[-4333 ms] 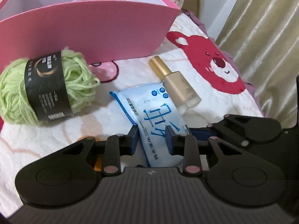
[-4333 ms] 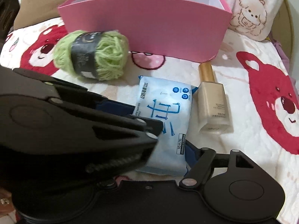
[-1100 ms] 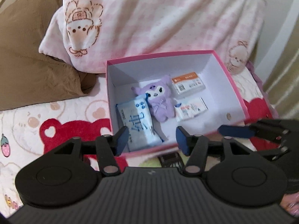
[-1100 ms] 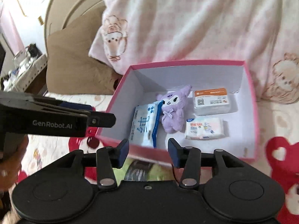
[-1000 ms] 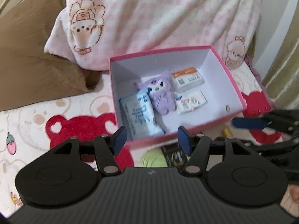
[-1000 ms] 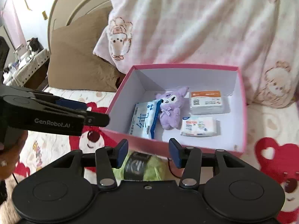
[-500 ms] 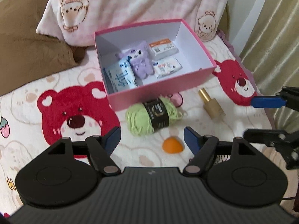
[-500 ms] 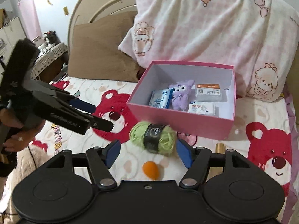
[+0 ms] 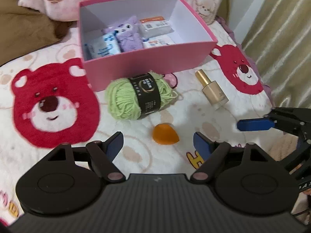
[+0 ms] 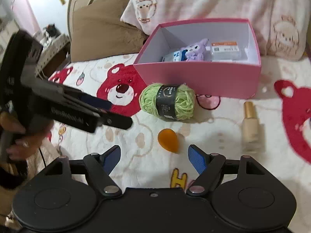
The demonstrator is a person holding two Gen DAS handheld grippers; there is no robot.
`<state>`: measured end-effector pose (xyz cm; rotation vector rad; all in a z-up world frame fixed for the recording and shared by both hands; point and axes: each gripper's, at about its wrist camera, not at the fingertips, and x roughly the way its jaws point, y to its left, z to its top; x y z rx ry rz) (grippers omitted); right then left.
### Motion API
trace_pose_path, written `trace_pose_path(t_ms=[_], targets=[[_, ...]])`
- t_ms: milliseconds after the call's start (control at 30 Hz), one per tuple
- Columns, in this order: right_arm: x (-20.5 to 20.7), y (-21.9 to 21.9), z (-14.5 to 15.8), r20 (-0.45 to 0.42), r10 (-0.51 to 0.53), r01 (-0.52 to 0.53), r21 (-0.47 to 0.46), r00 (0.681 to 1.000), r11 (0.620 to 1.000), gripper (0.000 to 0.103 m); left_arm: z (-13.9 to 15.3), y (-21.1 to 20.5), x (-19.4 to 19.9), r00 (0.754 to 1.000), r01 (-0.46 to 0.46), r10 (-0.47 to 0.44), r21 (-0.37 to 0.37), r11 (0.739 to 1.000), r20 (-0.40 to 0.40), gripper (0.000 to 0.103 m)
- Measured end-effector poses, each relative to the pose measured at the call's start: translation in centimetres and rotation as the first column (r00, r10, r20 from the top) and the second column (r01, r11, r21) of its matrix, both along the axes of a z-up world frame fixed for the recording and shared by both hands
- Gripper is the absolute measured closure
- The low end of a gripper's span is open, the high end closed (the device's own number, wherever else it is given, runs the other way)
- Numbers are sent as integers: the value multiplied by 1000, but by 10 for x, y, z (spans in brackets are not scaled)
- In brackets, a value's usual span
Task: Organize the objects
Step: 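Withdraw the left gripper from the box toward the orange makeup sponge, then close the left gripper on the orange sponge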
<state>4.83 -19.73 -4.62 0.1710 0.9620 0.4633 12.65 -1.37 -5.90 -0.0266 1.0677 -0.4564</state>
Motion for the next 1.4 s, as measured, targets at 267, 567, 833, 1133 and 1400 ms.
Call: trace_pose_path(t_ms=[267, 567, 833, 1133, 1400], targets=[[17, 21, -61, -75, -70, 71, 8, 995, 997, 23, -49, 3, 9, 998, -56, 55, -83, 995, -17, 27], [41, 45, -86, -43, 10, -18, -190, 999, 982, 23, -92, 5, 10, 993, -117, 118, -116, 986, 0, 36], [35, 42, -100, 7, -45, 46, -194, 999, 980, 44, -95, -6, 0, 995, -57, 70, -169, 984, 69, 56], [37, 48, -105, 38, -6, 14, -209, 999, 978, 70, -95, -8, 0, 997, -35, 49, -247, 968, 51, 72], [35, 59, -111, 60, 35, -17, -271, 998, 962, 69, -103, -18, -2, 999, -22, 29, -167, 986, 42, 73]])
